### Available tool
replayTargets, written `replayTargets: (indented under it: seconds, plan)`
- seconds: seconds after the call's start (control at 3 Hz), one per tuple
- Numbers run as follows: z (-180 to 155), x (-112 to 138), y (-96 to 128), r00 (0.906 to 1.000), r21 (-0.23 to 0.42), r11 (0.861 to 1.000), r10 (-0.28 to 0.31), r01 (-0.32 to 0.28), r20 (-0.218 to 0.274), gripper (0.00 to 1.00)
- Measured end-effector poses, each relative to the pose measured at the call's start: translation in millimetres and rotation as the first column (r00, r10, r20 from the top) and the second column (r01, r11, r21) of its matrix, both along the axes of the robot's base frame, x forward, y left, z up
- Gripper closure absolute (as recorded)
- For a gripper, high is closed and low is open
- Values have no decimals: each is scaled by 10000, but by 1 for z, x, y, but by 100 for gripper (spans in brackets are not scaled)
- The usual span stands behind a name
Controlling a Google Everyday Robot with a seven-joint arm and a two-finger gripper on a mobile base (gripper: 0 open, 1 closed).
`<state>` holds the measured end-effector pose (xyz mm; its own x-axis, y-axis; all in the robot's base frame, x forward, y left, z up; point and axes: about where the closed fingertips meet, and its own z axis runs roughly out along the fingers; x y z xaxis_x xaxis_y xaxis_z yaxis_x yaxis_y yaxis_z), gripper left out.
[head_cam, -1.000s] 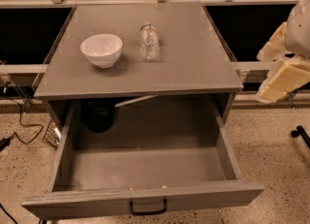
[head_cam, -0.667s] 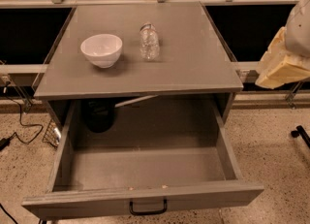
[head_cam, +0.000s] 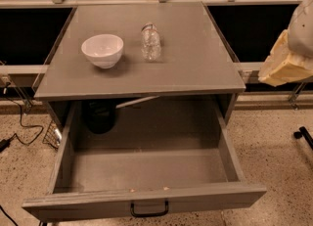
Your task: Close top drawer
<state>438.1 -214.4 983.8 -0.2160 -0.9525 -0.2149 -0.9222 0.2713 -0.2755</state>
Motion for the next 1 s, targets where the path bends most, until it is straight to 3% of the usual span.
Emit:
replayTargets:
  seconds: [0.33, 1.0]
  plan:
    - [-5, -6, 0, 9999, 64, 10000, -75, 75, 74, 100]
    - [-41, -39, -13, 9979, 65, 9985, -550, 552, -341, 100]
